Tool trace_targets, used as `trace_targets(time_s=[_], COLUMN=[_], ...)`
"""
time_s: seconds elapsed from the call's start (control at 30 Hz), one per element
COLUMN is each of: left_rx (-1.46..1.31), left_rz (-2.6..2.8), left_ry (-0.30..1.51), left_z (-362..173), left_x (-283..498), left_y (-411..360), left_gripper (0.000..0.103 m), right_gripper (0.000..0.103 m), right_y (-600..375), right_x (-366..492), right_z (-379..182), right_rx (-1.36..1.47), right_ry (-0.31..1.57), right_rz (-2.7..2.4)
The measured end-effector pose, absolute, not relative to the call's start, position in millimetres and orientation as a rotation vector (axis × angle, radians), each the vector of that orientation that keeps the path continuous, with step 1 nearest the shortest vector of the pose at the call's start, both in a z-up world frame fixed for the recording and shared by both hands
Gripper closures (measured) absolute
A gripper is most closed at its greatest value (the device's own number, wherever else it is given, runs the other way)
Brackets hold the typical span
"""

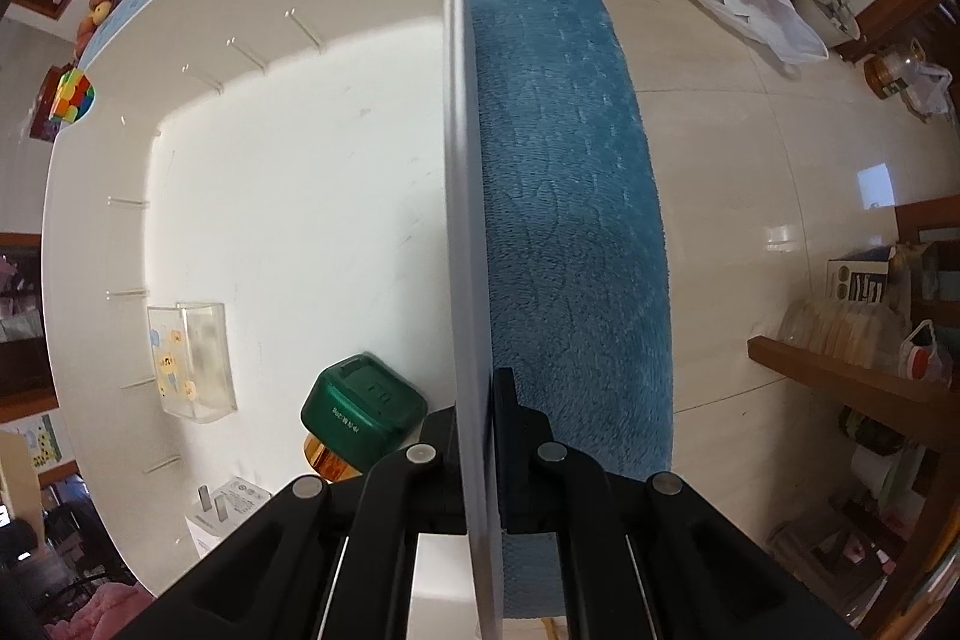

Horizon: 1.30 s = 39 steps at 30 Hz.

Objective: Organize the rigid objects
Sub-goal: 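Carry the tan cover into the tray and open the left gripper, then withdraw the left gripper from the tray toward the white boxy device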

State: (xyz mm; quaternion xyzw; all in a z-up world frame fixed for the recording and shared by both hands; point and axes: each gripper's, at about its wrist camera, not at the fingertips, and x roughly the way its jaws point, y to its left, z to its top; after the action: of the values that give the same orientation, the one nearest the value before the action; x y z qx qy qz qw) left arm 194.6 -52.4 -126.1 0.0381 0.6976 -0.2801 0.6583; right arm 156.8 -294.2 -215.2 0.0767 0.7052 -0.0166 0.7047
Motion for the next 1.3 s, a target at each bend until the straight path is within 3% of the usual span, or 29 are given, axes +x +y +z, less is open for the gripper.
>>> trace_targets(time_s=[0.37,0.77,1.1,1.3], left_rx=[0.065,0.014,0.004,-0.088], left_rz=[-0.644,-0.537,-0.434,-0.342], left_ry=[1.517,1.501,1.516,1.582], left_z=[-119,-119,-129,-155], left_x=[177,186,202,216], left_y=[-69,-31,15,37], left_gripper=[0.049,0.047,0.03,0.029], right_gripper=[0.099,0.099,0.098,0.098], right_y=[-291,-284,-276,-275], right_x=[159,160,160,161], right_z=[-216,-215,-213,-213], right_rx=[0.121,0.056,-0.009,-0.009], right_ry=[1.596,1.605,1.61,1.615], right_rz=[-0.006,0.033,0.066,0.062])
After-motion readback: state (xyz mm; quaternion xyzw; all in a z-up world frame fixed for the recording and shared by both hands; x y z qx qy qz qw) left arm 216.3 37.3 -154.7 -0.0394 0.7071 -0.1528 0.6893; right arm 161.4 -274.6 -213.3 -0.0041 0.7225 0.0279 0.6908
